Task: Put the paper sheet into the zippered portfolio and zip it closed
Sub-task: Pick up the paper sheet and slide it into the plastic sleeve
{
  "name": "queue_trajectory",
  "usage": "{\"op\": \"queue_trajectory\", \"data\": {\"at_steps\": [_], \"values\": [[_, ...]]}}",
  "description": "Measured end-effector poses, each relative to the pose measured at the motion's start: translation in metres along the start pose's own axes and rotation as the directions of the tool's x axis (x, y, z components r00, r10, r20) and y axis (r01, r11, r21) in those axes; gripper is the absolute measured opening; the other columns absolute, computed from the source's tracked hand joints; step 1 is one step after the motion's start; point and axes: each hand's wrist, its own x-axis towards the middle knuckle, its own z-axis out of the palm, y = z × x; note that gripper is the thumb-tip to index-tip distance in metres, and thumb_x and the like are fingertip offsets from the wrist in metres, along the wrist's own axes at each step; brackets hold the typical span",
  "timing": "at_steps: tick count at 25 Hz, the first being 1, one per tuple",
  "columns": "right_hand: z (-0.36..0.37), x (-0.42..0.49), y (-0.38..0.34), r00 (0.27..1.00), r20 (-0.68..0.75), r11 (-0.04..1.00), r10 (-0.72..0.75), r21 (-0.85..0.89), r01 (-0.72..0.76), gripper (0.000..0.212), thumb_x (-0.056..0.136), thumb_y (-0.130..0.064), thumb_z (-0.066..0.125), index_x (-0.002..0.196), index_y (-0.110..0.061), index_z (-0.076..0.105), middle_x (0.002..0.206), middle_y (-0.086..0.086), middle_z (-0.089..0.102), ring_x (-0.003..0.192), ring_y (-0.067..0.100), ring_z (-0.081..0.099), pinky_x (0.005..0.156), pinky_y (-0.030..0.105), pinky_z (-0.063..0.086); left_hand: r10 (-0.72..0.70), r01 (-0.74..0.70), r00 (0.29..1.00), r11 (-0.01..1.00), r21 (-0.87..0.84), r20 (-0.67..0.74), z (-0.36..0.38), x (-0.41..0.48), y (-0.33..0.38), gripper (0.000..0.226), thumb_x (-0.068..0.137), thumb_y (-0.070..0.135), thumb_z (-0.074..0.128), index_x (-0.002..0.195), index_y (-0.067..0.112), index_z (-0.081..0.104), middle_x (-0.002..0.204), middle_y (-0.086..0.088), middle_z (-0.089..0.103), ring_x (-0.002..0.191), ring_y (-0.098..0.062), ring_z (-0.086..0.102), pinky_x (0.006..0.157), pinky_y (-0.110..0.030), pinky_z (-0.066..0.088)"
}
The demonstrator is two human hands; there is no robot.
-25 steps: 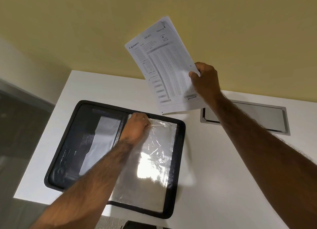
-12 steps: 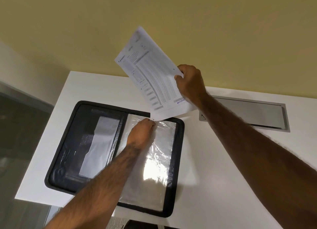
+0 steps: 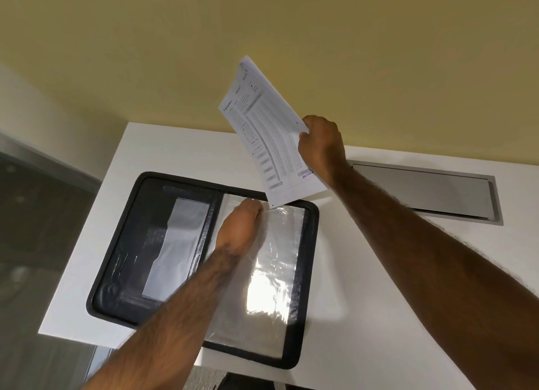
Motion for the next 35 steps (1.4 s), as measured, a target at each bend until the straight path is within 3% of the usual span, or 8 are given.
{"op": "queue_trajectory", "data": {"at_steps": [7,11,14,16,20,27,32,35], "values": [[0.012,0.005,-0.006,0.998,0.069,0.994,0.009,0.105,-0.016,0.025,0.088,-0.003,0.048,0.104,-0.006,0.067,0.103,0.009,0.07,0.086,0.026,0.066,0.063,0.021,0.041,0.03,-0.031,0.997,1.0,0.006,0.068,-0.007,0.005,0.012,0.018,0.1,0.019,0.049,0.098,0.018,0.067,0.098,0.001,0.064,0.085,-0.015,0.059,0.075,-0.034,0.054],[0.035,0.004,-0.011,0.987,0.146,0.975,0.073,0.2,-0.102,0.031,0.089,-0.002,0.049,0.114,-0.004,0.067,0.109,0.01,0.071,0.09,0.025,0.067,0.066,0.023,0.046,0.048,-0.052,0.994,0.997,0.048,0.094,-0.011,0.008,0.028,0.016,0.098,0.013,0.051,0.1,0.015,0.067,0.102,-0.002,0.065,0.089,-0.019,0.06,0.077,-0.038,0.055],[0.051,0.0,-0.01,0.975,0.194,0.961,0.111,0.23,-0.155,0.035,0.089,-0.003,0.049,0.12,-0.003,0.065,0.116,0.011,0.07,0.099,0.028,0.067,0.079,0.03,0.055,0.05,-0.059,0.992,0.995,0.084,0.112,-0.014,0.009,0.036,0.018,0.099,0.014,0.05,0.1,0.014,0.068,0.104,-0.005,0.064,0.092,-0.021,0.06,0.075,-0.036,0.054],[0.059,-0.003,-0.008,0.97,0.197,0.949,0.139,0.253,-0.187,0.035,0.089,-0.003,0.05,0.12,-0.005,0.066,0.115,0.01,0.071,0.098,0.028,0.068,0.078,0.028,0.054,0.044,-0.054,0.992,0.995,0.083,0.119,-0.016,0.01,0.039,0.019,0.1,0.014,0.049,0.1,0.013,0.068,0.105,-0.006,0.062,0.092,-0.022,0.061,0.076,-0.037,0.055],[0.068,-0.002,-0.006,0.96,0.213,0.913,0.179,0.327,-0.243,0.034,0.09,-0.004,0.051,0.12,-0.008,0.067,0.117,0.009,0.07,0.098,0.027,0.068,0.064,0.02,0.047,0.028,-0.033,0.995,0.998,0.057,0.094,-0.02,0.006,0.042,0.018,0.1,0.014,0.052,0.105,0.012,0.07,0.111,-0.006,0.057,0.094,-0.022,0.061,0.079,-0.038,0.057],[0.077,-0.005,0.0,0.943,0.226,0.855,0.243,0.41,-0.318,0.032,0.089,-0.004,0.051,0.114,-0.008,0.069,0.114,0.008,0.071,0.084,0.02,0.067,0.056,0.02,0.052,0.038,-0.043,0.997,0.997,0.065,0.07,-0.021,0.007,0.058,0.018,0.099,0.013,0.055,0.104,0.013,0.073,0.109,-0.004,0.059,0.091,-0.019,0.061,0.078,-0.034,0.056],[0.08,-0.007,0.0,0.943,0.223,0.849,0.247,0.419,-0.321,0.025,0.09,-0.002,0.052,0.108,-0.004,0.069,0.114,0.011,0.071,0.088,0.025,0.07,0.053,0.021,0.052,0.019,-0.021,1.0,0.995,0.093,0.018,-0.022,0.005,0.067,0.017,0.098,0.013,0.058,0.106,0.014,0.074,0.111,-0.006,0.057,0.098,-0.018,0.059,0.079,-0.03,0.055],[0.08,-0.009,0.0,0.945,0.214,0.853,0.246,0.415,-0.316,0.025,0.09,0.0,0.052,0.108,-0.003,0.069,0.113,0.012,0.071,0.088,0.024,0.069,0.062,0.028,0.058,0.031,-0.03,1.0,0.99,0.134,-0.003,-0.021,0.002,0.077,0.017,0.097,0.012,0.061,0.11,0.012,0.072,0.11,-0.006,0.057,0.094,-0.018,0.058,0.077,-0.031,0.057]]}}
